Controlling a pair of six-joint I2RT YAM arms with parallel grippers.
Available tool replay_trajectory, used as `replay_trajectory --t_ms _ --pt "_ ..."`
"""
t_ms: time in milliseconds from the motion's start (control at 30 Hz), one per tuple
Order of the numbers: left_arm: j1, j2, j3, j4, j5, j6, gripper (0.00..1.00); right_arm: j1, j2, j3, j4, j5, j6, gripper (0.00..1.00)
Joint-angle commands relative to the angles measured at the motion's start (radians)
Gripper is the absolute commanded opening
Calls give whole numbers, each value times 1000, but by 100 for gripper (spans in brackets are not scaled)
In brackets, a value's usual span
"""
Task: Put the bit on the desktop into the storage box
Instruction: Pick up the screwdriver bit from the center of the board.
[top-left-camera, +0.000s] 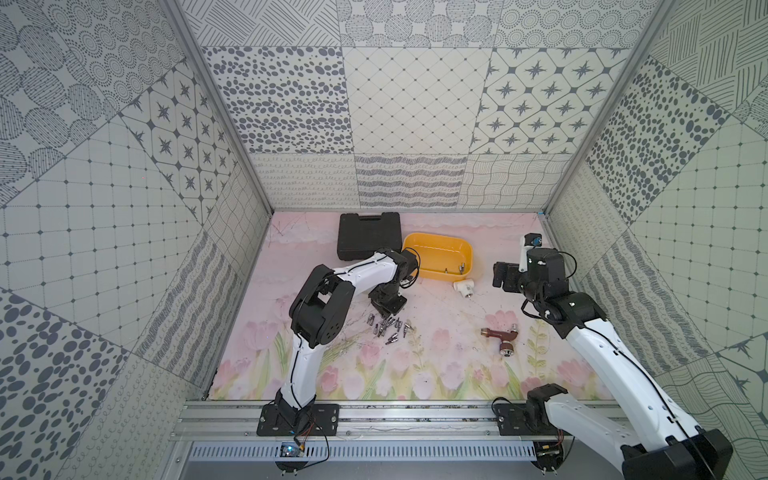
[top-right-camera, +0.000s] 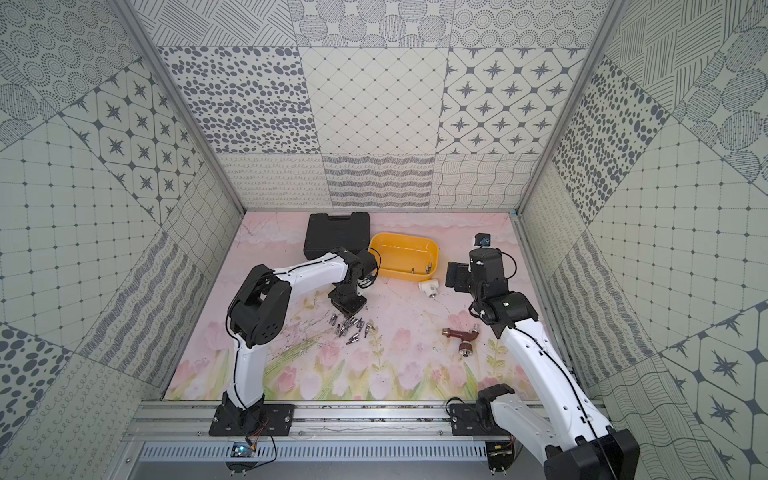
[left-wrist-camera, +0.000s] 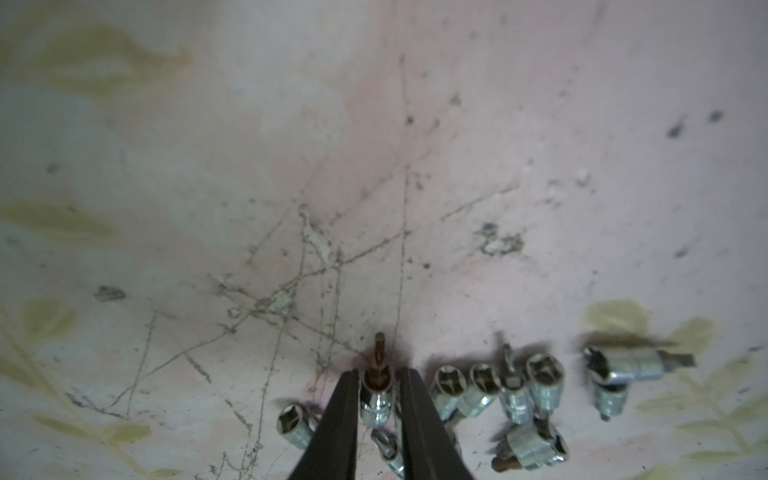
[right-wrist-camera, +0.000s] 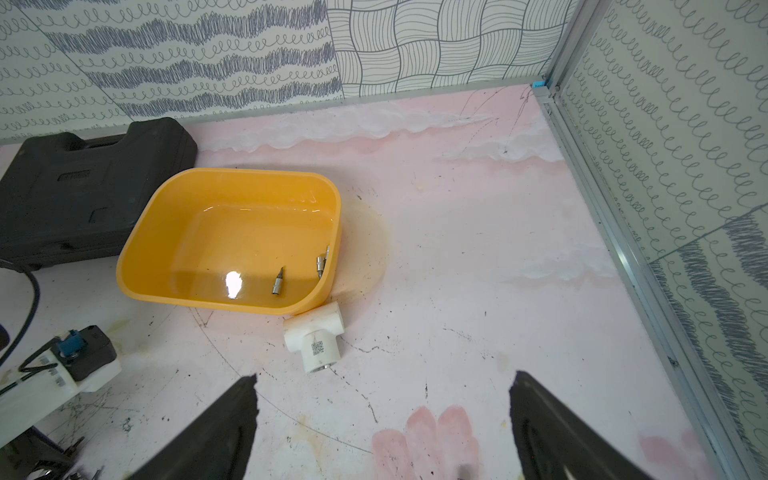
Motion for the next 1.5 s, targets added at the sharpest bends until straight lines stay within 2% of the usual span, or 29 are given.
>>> replay_trajectory --t_ms 0,333,700,1100,1467 --pt "10 16 -7 -1 -18 3 20 -6 2 -12 42 10 -11 97" --pt "32 -2 -26 16 -41 -20 19 -6 7 -16 41 5 -8 97" --pt "48 -4 -46 33 -34 -34 22 -6 8 -20 42 2 -2 97" --pt "51 -25 -61 53 -25 -39 13 -6 -3 -19 42 0 1 96" --pt "55 -129 -75 90 -12 -80 7 -6 -14 -21 42 2 4 97"
